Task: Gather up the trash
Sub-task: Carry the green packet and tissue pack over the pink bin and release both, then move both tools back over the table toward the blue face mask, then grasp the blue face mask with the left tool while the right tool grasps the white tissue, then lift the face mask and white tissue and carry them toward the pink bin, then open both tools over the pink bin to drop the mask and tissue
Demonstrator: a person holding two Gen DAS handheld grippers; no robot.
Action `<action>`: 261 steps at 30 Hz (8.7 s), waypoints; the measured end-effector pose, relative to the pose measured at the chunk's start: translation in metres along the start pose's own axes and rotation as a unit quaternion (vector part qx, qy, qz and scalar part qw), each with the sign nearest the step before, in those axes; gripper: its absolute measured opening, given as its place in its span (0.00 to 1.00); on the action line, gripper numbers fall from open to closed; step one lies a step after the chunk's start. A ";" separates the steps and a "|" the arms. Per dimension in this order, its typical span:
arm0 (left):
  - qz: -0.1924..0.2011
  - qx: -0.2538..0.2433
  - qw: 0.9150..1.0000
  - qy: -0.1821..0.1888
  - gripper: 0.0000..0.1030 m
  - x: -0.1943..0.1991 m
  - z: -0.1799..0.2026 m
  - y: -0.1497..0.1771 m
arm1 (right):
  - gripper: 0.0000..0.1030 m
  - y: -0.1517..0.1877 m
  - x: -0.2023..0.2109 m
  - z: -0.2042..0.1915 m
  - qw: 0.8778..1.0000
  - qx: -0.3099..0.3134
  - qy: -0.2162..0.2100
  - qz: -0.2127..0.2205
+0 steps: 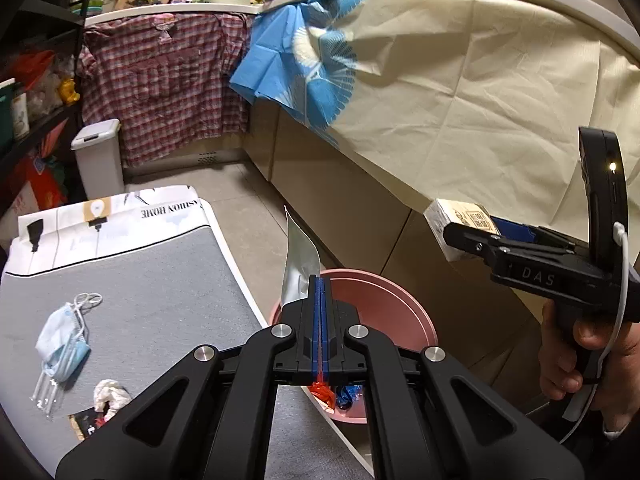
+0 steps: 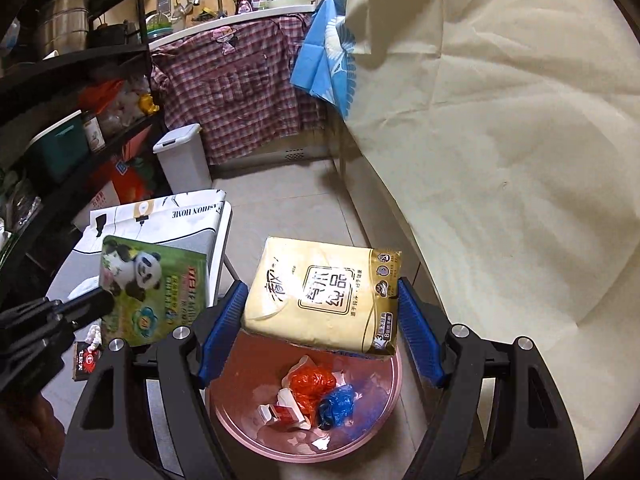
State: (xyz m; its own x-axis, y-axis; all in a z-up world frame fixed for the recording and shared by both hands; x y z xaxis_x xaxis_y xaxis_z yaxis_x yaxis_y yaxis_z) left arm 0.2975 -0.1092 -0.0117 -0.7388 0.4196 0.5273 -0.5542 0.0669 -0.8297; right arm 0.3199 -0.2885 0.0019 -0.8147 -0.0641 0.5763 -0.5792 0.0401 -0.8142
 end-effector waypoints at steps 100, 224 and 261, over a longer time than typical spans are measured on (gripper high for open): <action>-0.053 0.157 0.976 -0.143 0.20 0.050 -0.276 0.081 | 0.44 0.122 -0.084 -0.312 0.957 0.127 -0.244 -0.090; -0.024 0.007 1.000 -0.005 0.08 -0.019 -0.006 0.010 | 0.11 -0.002 0.007 -0.013 1.000 0.009 0.000 0.018; -0.034 0.012 0.999 -0.012 0.25 -0.005 -0.027 0.018 | 0.56 0.002 0.006 -0.024 1.000 0.015 -0.003 0.021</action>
State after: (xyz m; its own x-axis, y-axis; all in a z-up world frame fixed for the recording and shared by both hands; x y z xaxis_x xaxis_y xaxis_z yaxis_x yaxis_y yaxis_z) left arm 0.3017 -0.0858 -0.0346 -0.7087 0.3926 0.5862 -0.6118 0.0716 -0.7877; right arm 0.3135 -0.2646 0.0053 -0.8377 -0.0699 0.5416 -0.5437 0.0130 -0.8392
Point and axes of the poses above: each gripper's, at about its wrist camera, not at the fingertips, and x roughly against the way its jaws point, z to its right, y to its underside, the point moved 8 cm from there along -x, roughly the way its jaws point, and after that the axes turned 3 degrees about z, right-handed, at the moved point
